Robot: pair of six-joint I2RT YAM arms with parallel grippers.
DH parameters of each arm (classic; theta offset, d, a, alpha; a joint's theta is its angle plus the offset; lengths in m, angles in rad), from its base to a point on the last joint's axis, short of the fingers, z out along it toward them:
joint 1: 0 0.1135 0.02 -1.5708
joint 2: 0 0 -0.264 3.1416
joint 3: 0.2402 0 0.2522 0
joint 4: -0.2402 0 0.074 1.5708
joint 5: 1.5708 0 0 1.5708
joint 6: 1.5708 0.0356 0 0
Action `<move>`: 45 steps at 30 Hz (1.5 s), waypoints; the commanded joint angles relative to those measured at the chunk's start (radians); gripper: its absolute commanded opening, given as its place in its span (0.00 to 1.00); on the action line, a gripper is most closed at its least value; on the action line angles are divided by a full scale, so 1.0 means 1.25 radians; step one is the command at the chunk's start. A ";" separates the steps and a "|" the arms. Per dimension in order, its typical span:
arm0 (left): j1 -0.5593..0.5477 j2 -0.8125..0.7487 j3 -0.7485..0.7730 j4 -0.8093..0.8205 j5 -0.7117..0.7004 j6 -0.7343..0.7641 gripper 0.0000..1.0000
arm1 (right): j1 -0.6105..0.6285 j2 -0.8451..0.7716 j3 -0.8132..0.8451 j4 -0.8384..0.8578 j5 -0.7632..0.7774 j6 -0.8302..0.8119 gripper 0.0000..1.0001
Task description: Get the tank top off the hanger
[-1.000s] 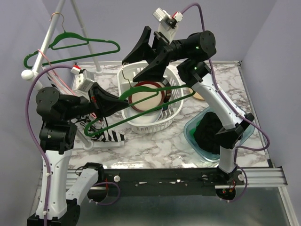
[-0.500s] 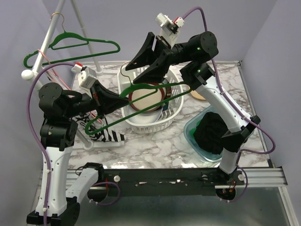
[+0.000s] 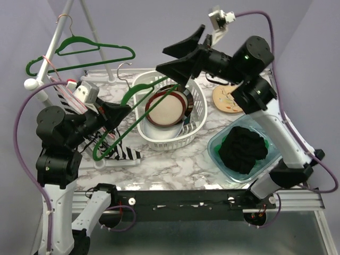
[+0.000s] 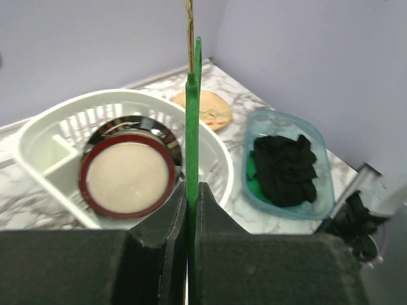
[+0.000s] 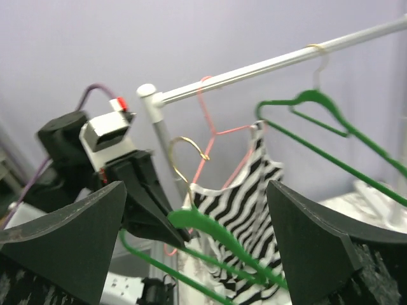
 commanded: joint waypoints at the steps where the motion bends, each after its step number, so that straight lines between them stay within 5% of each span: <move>1: -0.002 -0.017 0.050 -0.081 -0.278 -0.003 0.00 | 0.002 -0.146 -0.126 -0.022 0.293 -0.028 1.00; 8: -0.003 -0.017 0.129 -0.192 -0.451 -0.048 0.00 | 0.002 -0.196 -0.101 -0.081 0.396 -0.039 1.00; 18: -0.003 -0.026 0.087 -0.088 -0.673 -0.376 0.00 | 0.002 -0.226 -0.120 -0.086 0.413 -0.055 1.00; 31: -0.003 0.097 0.237 -0.124 -0.831 -0.342 0.00 | 0.004 -0.277 -0.135 -0.083 0.460 -0.119 1.00; 37: -0.009 0.087 0.192 -0.043 -0.737 -0.280 0.00 | 0.002 -0.274 -0.134 -0.075 0.462 -0.118 1.00; 45: -0.010 0.125 0.223 -0.113 -0.789 -0.280 0.00 | 0.002 -0.274 -0.147 -0.078 0.470 -0.122 1.00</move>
